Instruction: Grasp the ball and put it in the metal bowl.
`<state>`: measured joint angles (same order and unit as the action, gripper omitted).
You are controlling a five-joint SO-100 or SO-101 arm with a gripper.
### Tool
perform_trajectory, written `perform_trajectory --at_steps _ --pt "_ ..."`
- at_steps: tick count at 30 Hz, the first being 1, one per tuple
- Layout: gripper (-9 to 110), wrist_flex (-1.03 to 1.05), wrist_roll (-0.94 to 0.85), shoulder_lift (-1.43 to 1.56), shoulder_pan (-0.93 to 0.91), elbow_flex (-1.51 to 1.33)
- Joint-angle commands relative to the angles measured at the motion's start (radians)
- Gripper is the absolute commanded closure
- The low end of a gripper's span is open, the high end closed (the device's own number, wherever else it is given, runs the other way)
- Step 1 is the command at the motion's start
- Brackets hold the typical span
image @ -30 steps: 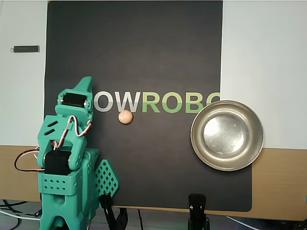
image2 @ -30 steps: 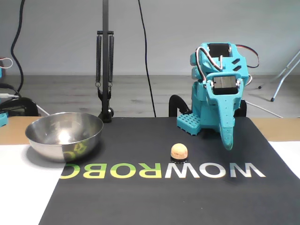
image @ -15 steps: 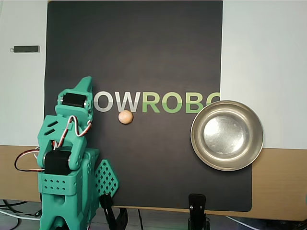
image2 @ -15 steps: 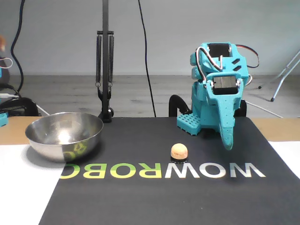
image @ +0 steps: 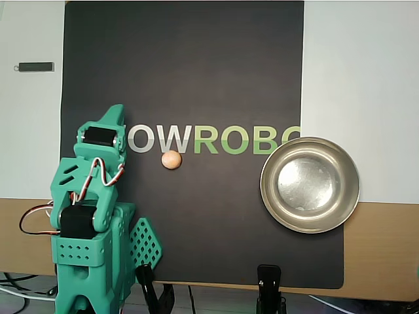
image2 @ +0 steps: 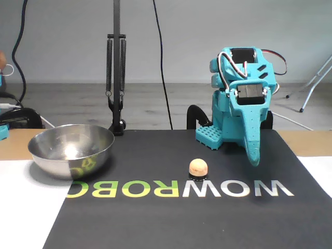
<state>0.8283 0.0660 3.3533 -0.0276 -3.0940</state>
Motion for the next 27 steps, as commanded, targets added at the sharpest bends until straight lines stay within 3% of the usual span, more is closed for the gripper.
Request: perform_trajectory --at_steps 1,9,17,22,27 --pt "101 0.0 -0.005 0.061 -0.002 -0.032" --pt "101 0.002 -0.021 0.06 -0.009 -0.032" --pt "101 0.011 -0.215 0.041 -0.009 -0.006" --pt "101 0.018 -0.284 -0.101 -0.011 0.132" --pt "101 0.178 -0.298 -0.333 -0.011 0.367"
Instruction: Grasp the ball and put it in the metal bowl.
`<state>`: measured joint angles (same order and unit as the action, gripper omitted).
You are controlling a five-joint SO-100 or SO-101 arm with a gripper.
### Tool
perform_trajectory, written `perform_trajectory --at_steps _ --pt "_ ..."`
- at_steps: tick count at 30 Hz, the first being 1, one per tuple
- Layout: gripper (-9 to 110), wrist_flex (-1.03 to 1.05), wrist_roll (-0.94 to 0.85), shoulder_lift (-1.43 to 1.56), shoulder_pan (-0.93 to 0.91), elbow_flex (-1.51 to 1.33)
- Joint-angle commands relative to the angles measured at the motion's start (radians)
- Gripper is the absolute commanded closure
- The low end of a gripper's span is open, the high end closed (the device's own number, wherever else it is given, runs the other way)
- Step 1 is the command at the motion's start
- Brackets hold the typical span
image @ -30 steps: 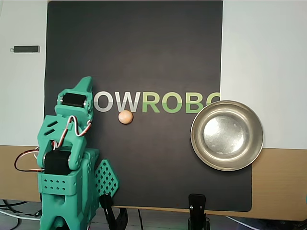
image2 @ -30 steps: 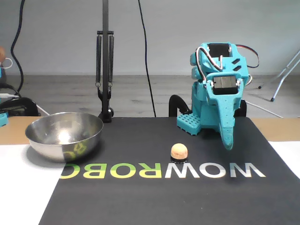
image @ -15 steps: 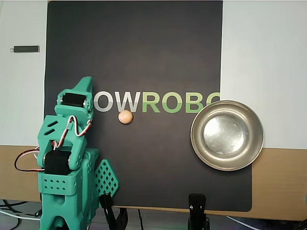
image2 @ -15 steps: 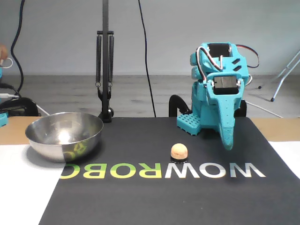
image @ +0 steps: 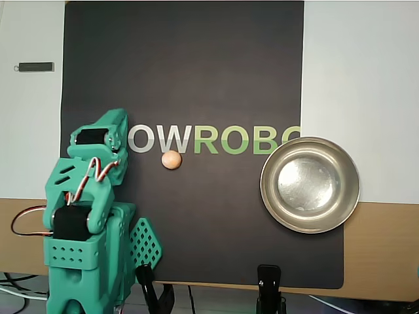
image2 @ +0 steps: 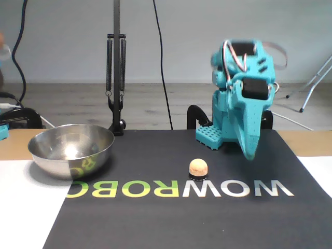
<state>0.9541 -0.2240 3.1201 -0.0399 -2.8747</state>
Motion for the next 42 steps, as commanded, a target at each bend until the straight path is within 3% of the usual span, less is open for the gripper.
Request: perform_trajectory --at_steps 1,7,16,30,42 --pt "101 0.091 -0.008 -0.149 0.002 0.201" --pt "101 0.282 -0.052 -0.403 0.0 0.5" --pt "101 0.491 -0.287 -0.635 -0.034 0.802" --pt "101 0.716 -0.824 -0.853 -0.172 1.028" --pt "101 0.724 -1.172 -0.897 -0.293 1.077"
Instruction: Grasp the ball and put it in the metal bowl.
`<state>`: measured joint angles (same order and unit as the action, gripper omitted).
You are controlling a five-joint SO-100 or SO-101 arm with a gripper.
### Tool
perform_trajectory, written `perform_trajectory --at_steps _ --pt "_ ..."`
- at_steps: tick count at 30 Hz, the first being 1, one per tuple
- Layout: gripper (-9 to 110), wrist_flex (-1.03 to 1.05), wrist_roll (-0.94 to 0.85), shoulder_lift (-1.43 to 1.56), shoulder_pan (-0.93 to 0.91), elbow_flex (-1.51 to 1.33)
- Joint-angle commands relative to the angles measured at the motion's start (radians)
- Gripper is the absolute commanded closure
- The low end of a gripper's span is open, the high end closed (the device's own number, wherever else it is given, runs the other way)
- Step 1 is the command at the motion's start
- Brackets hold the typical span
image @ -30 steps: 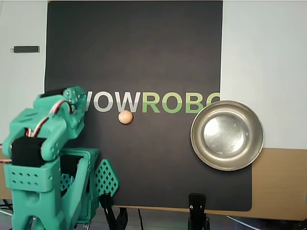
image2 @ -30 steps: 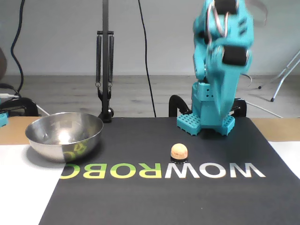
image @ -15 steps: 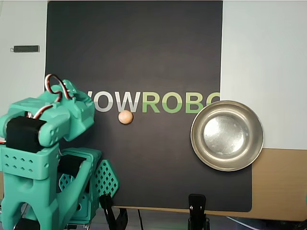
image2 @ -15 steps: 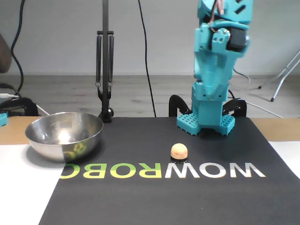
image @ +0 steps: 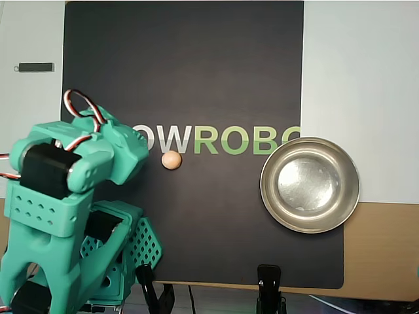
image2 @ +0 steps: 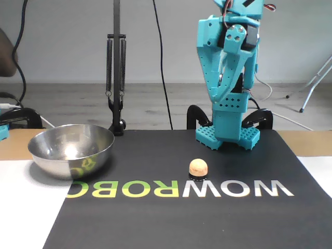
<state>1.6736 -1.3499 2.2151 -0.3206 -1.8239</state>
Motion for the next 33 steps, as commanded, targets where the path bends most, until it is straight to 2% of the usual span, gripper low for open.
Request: perform_trajectory --at_steps 1,9,13,16,21,26,33 --pt "101 0.005 -0.066 0.009 -0.018 0.026" --pt "99 0.006 -0.192 0.014 -0.054 -0.012" --pt "84 0.005 -0.207 0.063 -0.055 -0.097" --pt "78 0.003 -0.207 0.104 -0.054 -0.156" --pt "76 0.0 -0.218 0.155 -0.046 -0.207" --pt "70 0.0 -0.313 0.166 -0.057 -0.21" --pt "71 -0.009 -0.31 0.166 -0.057 -0.241"
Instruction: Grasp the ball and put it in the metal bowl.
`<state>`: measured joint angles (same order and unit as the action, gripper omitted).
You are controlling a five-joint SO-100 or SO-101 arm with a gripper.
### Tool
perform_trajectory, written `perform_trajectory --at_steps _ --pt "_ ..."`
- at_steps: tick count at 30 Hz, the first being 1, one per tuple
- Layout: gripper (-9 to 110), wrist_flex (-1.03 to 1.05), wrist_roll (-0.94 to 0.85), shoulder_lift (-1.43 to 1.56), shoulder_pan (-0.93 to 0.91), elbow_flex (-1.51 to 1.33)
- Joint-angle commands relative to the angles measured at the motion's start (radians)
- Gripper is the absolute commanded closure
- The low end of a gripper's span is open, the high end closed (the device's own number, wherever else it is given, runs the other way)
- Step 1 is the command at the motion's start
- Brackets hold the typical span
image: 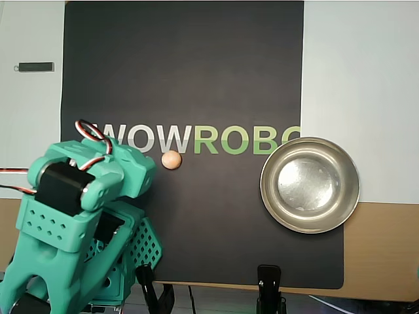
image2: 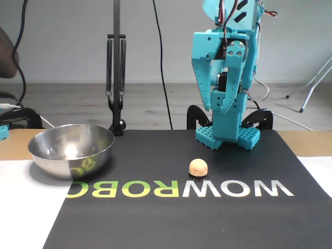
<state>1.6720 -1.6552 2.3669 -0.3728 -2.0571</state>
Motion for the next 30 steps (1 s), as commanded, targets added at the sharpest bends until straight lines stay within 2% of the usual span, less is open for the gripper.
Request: perform_trajectory --at_steps 1,9,30 --pt "71 -0.02 -0.005 0.014 -0.005 -0.017" --pt "70 -0.129 -0.005 0.015 -0.005 -0.087" --pt "70 -0.124 -0.005 0.017 -0.005 -0.14"
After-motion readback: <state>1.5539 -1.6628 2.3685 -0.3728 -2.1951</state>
